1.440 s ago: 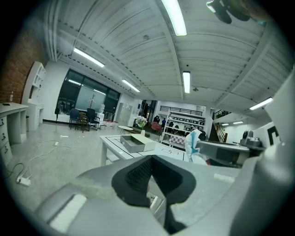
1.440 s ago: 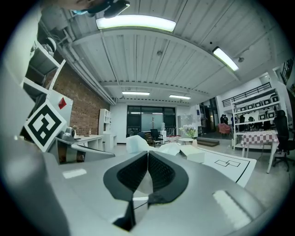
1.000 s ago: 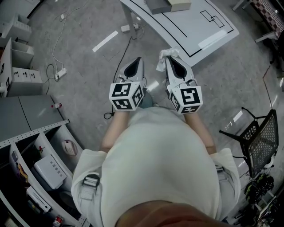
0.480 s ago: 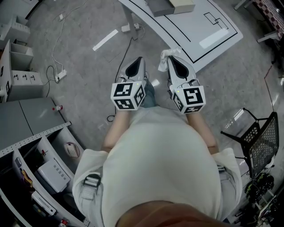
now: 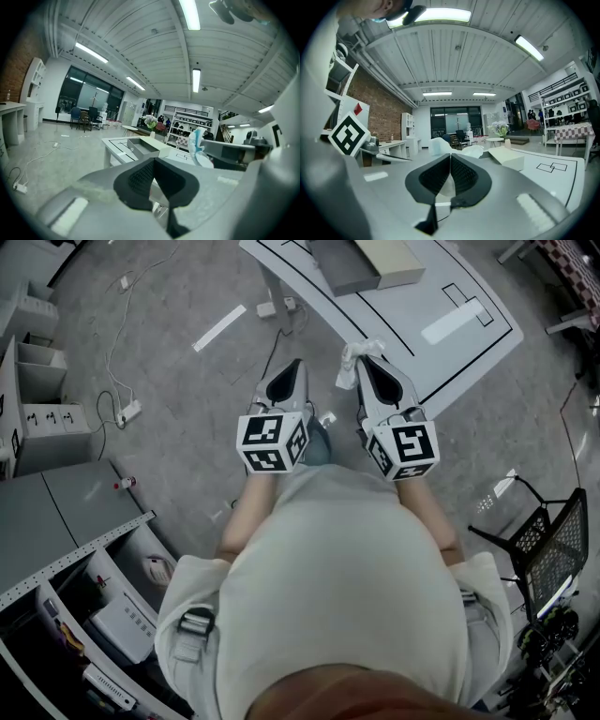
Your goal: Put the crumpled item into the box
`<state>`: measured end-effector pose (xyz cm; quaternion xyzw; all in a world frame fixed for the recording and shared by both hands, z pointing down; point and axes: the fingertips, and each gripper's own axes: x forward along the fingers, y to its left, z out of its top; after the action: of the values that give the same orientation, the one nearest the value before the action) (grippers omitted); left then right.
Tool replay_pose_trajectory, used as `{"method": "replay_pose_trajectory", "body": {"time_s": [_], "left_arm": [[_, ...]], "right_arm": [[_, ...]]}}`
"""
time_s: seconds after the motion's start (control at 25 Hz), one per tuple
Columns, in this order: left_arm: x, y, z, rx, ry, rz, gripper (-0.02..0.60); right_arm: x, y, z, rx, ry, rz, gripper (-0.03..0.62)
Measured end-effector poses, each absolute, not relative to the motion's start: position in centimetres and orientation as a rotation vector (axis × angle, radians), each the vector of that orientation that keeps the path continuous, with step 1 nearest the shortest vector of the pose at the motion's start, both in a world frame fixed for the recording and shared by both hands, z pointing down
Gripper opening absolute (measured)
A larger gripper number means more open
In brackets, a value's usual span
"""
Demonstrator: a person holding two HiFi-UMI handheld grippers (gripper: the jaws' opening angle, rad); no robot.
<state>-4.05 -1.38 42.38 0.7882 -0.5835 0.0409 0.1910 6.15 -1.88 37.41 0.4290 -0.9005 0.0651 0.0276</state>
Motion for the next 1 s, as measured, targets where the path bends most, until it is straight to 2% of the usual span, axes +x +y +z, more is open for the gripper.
{"method": "replay_pose_trajectory", "body": {"time_s": [1.0], "left_arm": [[-10.1, -19.2, 41.8, 2.272, -1.508, 0.114, 0.000]], "right_arm": [[-0.2, -19.0, 36.5, 1.435, -2.678, 0.169, 0.005]]}}
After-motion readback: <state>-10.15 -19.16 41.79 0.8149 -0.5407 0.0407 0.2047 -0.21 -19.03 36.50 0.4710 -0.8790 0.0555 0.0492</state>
